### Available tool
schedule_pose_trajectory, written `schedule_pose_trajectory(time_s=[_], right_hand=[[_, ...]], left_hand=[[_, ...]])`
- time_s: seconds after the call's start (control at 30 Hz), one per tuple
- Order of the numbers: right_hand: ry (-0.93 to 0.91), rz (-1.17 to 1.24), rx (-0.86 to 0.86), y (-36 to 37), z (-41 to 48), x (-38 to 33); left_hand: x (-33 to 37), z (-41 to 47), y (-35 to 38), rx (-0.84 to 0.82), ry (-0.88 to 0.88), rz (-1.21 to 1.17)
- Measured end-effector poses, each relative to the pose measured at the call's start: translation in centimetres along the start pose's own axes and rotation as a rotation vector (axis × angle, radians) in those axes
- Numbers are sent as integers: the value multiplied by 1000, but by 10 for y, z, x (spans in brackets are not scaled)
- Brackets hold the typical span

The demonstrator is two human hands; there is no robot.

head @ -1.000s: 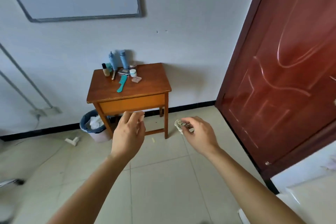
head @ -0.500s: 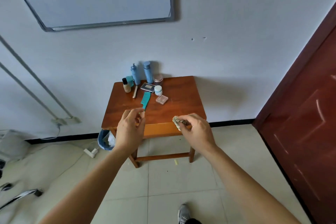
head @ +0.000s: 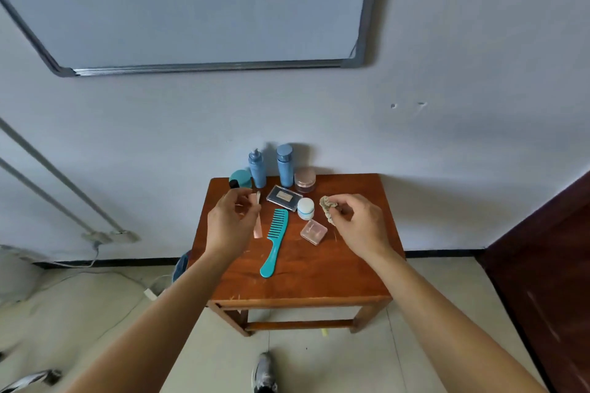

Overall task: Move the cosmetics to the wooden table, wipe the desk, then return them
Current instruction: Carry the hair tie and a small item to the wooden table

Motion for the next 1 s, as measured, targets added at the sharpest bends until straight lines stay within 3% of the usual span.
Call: schedule_pose_trajectory(time_s=[0.43,0.67,0.8,1.0], right_hand=[[394,-72,-22,88,68,68],[484,-116,-40,114,104,116],[391,-236,-51,125,130,128],[331,-446,-467,180,105,166]], left_hand=[[-132,97,99,-378,-207,30],[-177,107,146,-470,-352,143],[-186,106,166,-472,-406,167],[-181,102,187,-489,-346,276]])
Point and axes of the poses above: each hand's wrist, its own z-axis towards the middle knuckle, its own y-axis out of the palm, x = y × z, the point moved 9 cm from there along z, towards the middle knuckle, and after that the axes turned 3 degrees about y, right-handed, at the moved point
